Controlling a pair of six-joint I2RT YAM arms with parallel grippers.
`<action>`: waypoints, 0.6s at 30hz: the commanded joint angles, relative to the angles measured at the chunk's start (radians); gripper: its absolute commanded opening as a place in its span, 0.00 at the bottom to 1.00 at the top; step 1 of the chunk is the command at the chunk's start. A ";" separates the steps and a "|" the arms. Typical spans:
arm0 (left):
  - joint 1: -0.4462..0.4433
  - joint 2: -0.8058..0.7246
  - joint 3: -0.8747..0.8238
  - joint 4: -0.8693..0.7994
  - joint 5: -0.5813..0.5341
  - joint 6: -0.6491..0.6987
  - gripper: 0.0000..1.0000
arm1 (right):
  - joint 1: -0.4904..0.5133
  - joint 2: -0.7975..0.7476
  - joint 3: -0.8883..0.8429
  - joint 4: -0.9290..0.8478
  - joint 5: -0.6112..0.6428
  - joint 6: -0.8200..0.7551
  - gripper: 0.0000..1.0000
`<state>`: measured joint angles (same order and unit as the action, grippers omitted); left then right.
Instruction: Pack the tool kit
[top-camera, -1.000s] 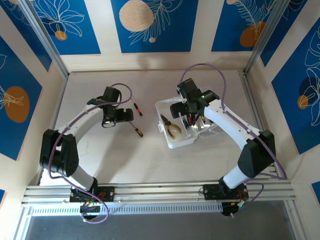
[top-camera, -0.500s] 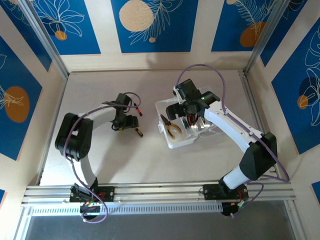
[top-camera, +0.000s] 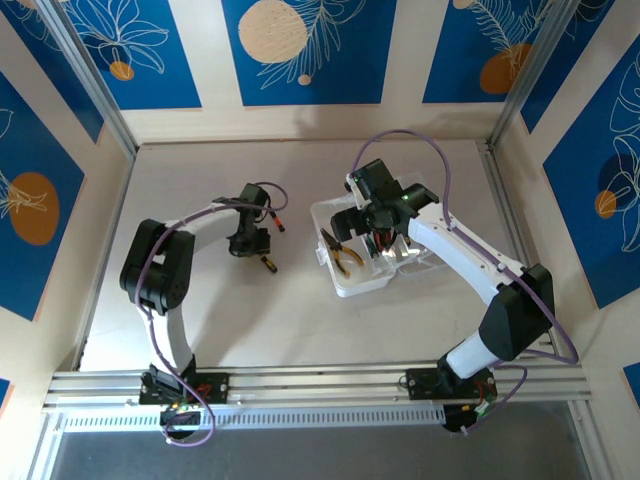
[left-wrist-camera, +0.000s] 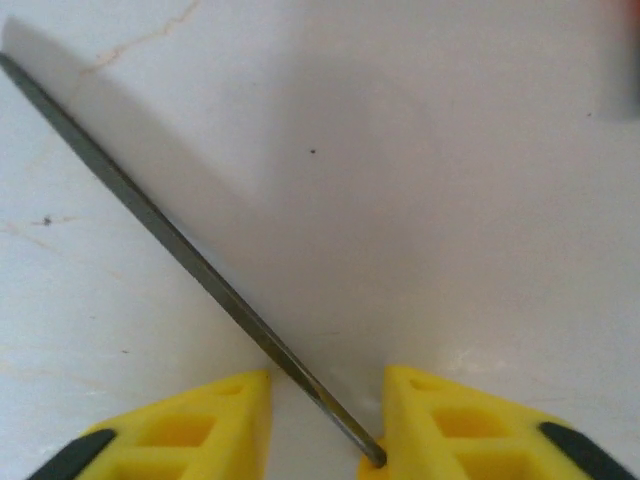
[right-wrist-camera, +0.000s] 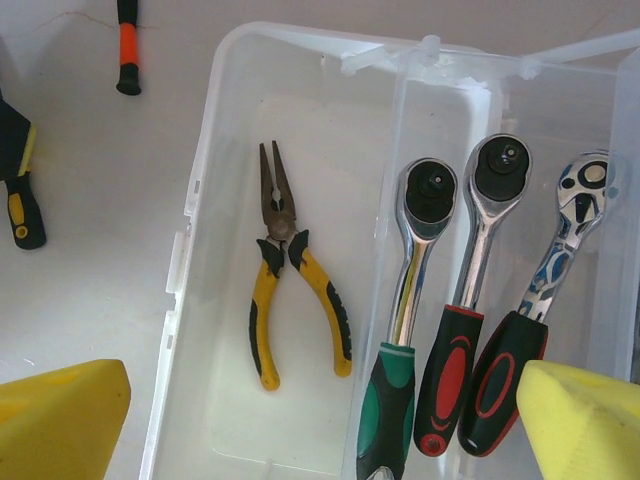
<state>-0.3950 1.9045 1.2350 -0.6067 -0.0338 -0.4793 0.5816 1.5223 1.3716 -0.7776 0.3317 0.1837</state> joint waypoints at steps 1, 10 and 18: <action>-0.019 0.051 -0.036 0.056 0.062 0.013 0.26 | -0.003 -0.017 -0.014 -0.002 -0.028 -0.018 0.99; -0.017 0.028 -0.030 0.042 0.074 0.039 0.00 | -0.006 -0.030 -0.014 -0.010 -0.029 -0.021 0.99; -0.018 -0.077 -0.003 -0.008 0.107 0.061 0.00 | -0.012 -0.045 -0.010 -0.009 -0.074 -0.018 0.99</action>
<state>-0.3965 1.8858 1.2312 -0.6064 -0.0059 -0.4389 0.5766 1.5181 1.3716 -0.7776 0.3080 0.1757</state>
